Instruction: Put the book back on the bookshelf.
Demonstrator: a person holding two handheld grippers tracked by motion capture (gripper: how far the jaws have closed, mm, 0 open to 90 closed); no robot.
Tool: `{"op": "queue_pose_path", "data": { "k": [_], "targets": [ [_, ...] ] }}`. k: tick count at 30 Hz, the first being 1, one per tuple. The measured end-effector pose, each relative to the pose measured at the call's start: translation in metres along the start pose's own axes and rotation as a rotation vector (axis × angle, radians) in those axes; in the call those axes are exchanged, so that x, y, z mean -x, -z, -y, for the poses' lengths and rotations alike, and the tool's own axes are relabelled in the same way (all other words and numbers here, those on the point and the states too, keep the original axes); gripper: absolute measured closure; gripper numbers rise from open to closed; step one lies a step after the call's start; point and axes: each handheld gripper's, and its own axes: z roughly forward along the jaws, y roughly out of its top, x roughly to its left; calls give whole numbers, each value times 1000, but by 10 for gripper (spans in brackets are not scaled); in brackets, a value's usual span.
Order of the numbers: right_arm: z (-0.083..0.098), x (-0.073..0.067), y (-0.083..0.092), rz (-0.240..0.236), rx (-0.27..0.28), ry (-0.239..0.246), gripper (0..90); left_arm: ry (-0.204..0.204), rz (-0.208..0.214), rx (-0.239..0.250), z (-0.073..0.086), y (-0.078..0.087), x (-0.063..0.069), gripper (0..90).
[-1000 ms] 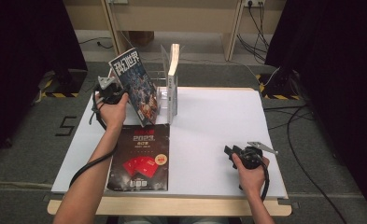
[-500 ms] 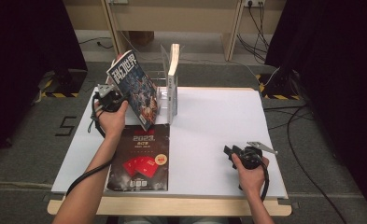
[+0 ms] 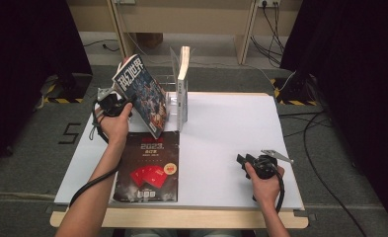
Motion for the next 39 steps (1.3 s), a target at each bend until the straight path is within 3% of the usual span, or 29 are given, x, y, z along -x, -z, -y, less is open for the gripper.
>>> {"op": "queue_pose_path", "data": {
  "k": [10, 16, 21, 26, 31, 39],
  "targets": [
    [0, -1, -1, -4, -8, -9, 551, 20, 26, 18, -11, -8, 8, 721],
    [1, 1, -2, -4, -16, -8, 550, 35, 6, -34, -16, -21, 13, 723],
    [1, 1, -3, -4, -22, -12, 549, 39, -26, -62, -16, -26, 18, 804],
    [2, 1, -3, -5, -33, -16, 549, 41, -5, -75, -20, -29, 22, 819],
    [1, 2, -1, -7, -21, -14, 550, 31, -4, -56, -25, -33, 26, 821],
    [1, 4, -2, -7, -15, -20, 551, -39, -20, 68, -61, -31, 36, 821]
  ]
}}
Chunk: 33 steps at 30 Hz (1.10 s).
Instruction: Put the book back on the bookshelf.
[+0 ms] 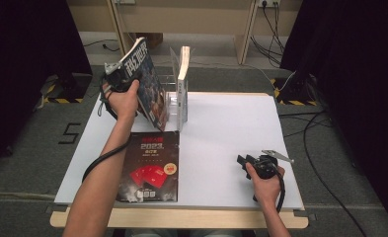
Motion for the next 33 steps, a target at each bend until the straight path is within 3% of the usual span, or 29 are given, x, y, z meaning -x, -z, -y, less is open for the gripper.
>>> {"op": "queue_pose_path", "data": {
  "k": [3, 6, 13, 19, 24, 28, 33],
  "targets": [
    [0, -1, 1, -3, 1, 4, 551, -39, -7, 41, -4, -3, 1, 820],
    [0, -2, 0, -7, 4, 12, 551, -70, -35, 59, 7, -11, -1, 819],
    [-1, -2, 2, -5, 7, 20, 551, -53, -56, -6, 45, -28, -5, 808],
    [-1, 0, 2, -4, 9, 23, 551, -77, -48, -29, 50, -23, -5, 798],
    [-1, -2, 2, -4, 6, 23, 551, -30, -5, -62, 41, -17, -10, 765],
    [-1, -3, 2, -8, 5, 19, 551, 28, 4, -57, 30, -11, -14, 761],
    [-1, -3, 1, -9, -2, 19, 551, 47, 11, -70, 28, -10, -12, 812]
  ]
}}
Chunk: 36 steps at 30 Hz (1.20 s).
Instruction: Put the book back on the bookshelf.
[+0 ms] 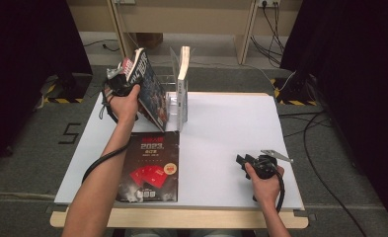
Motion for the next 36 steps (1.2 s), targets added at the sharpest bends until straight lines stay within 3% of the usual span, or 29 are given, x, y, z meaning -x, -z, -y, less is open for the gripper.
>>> {"op": "queue_pose_path", "data": {
  "k": [9, 16, 22, 25, 28, 32, 36],
  "targets": [
    [0, 1, 1, 2, -3, -1, 551, -24, -19, -1, -2, -4, 5, 819],
    [0, 2, 2, 1, 2, 1, 551, -21, -87, -9, 0, -1, -8, 815],
    [0, 0, 1, -1, -2, -5, 551, -94, -130, -13, 3, 1, -6, 779],
    [0, 0, 2, -1, 0, 2, 551, -134, -128, -10, 3, 2, -3, 726],
    [1, 1, 2, 1, -3, -4, 551, -118, -138, 9, -2, 5, -2, 598],
    [0, 1, 2, 2, -4, -9, 550, -112, -125, 28, -8, 10, -3, 544],
    [1, 2, 1, 3, -4, 1, 550, -70, -101, 56, -16, 19, -7, 445]
  ]
}}
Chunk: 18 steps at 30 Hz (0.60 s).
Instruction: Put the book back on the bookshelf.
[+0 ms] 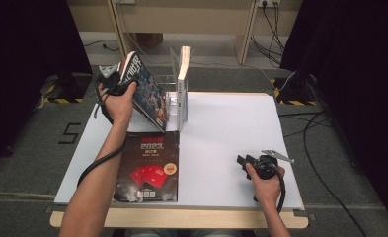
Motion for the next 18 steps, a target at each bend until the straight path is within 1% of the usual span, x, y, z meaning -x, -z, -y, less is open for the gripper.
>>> {"op": "queue_pose_path", "data": {
  "k": [2, 3, 4, 5, 6, 7, 8, 12, 14, 16, 17, 18],
  "targets": [
    [0, -1, -1, -3, -4, -5, 550, 3, 3, 23, -3, 6, -3, 422],
    [1, -1, -1, -2, -5, -10, 550, -3, 7, 35, -4, 11, -5, 410],
    [1, -1, -1, -2, -5, -5, 549, 2, 11, 38, -5, 13, -7, 398],
    [1, -1, -1, -2, -6, -6, 550, 29, 28, 34, -6, 16, -10, 385],
    [1, -1, -1, -1, -5, -7, 550, 47, 35, 27, -5, 17, -13, 366],
    [1, 0, -1, -1, -7, -8, 550, 75, 43, 12, -4, 19, -17, 358],
    [1, 0, -1, 1, -6, -10, 549, 90, 46, 11, -2, 21, -20, 349],
    [0, -2, -1, 2, -2, -9, 549, 99, 50, 23, 0, 31, -26, 346],
    [0, -3, -1, 1, -5, -10, 550, 91, 39, 34, -2, 34, -29, 346],
    [1, -3, 0, 4, -5, 0, 549, 95, 33, 36, -2, 37, -34, 346],
    [1, -4, 0, 1, -6, -4, 550, 96, 30, 37, -2, 38, -35, 346],
    [1, -4, 0, 0, -6, -4, 549, 109, 35, 34, 0, 40, -38, 349]
  ]
}}
